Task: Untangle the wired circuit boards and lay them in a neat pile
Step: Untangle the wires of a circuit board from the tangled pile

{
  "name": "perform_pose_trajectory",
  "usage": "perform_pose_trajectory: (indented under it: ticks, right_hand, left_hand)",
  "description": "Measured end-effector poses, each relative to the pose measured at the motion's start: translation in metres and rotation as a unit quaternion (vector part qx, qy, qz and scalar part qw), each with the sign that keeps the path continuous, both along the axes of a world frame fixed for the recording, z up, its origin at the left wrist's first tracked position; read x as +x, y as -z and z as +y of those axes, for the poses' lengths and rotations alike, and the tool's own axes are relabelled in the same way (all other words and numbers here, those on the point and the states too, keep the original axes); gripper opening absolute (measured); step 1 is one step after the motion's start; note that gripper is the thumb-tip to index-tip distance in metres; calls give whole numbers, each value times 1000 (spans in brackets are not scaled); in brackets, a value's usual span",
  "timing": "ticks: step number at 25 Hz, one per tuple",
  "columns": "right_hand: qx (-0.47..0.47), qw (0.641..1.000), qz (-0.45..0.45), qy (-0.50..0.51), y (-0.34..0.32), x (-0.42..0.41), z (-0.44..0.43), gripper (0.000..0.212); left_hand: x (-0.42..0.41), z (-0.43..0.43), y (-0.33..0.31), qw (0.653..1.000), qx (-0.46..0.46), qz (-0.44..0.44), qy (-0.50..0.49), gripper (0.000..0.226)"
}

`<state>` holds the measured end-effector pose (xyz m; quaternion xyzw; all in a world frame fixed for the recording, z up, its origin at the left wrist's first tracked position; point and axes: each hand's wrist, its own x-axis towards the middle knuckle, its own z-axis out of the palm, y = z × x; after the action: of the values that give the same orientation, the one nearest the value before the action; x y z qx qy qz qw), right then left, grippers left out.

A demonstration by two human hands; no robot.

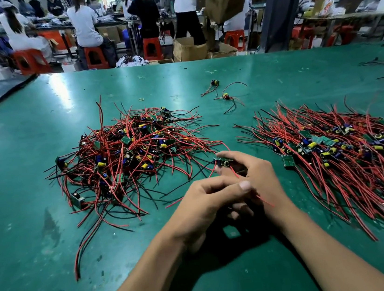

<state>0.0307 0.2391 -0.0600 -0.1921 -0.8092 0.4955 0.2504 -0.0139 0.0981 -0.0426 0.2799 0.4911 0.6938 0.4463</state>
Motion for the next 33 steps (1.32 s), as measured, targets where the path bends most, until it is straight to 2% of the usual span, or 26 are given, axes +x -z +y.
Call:
perform_pose_trajectory:
  ticks: [4,8,12,15,17,19,20,23,25,30,33]
  right_hand:
    - [-50,998,40,23,1,4,0,38]
    - [-155,984,77,-40,-6,3,-7,43]
    - [-218,967,108,-72,-12,2,-14,22]
    - [-278,950,133,-52,-21,0,-14,18]
    - [-363,916,158,-65,-27,1,-11,23]
    - [-397,900,160,-79,-30,4,-8,23]
    - [-394,903,147,-87,-31,6,-8,25]
    - [-372,914,98,-127,-28,8,-14,24]
    - [-349,923,86,-139,-27,7,-18,20]
    - [-273,951,106,-94,-23,5,-15,14]
    - [-282,947,132,-84,-22,4,-14,20]
  left_hand:
    - [-8,-5,4,999,-6,-36,-12,7]
    - [-14,2,8,992,-4,-66,-108,8]
    - [-15,7,11,982,12,-72,-177,34]
    - [-14,7,12,979,5,-1,-203,58]
    - [-14,7,11,972,4,26,-231,54]
    - [-14,6,8,972,11,3,-236,27]
    - [-13,4,4,976,14,-25,-217,13]
    - [-15,-1,2,988,-13,-28,-154,34]
    - [-17,-3,3,991,-19,-8,-131,36]
    - [-16,-5,3,994,-17,-22,-109,24]
    - [-16,-5,1,995,-23,-30,-93,18]
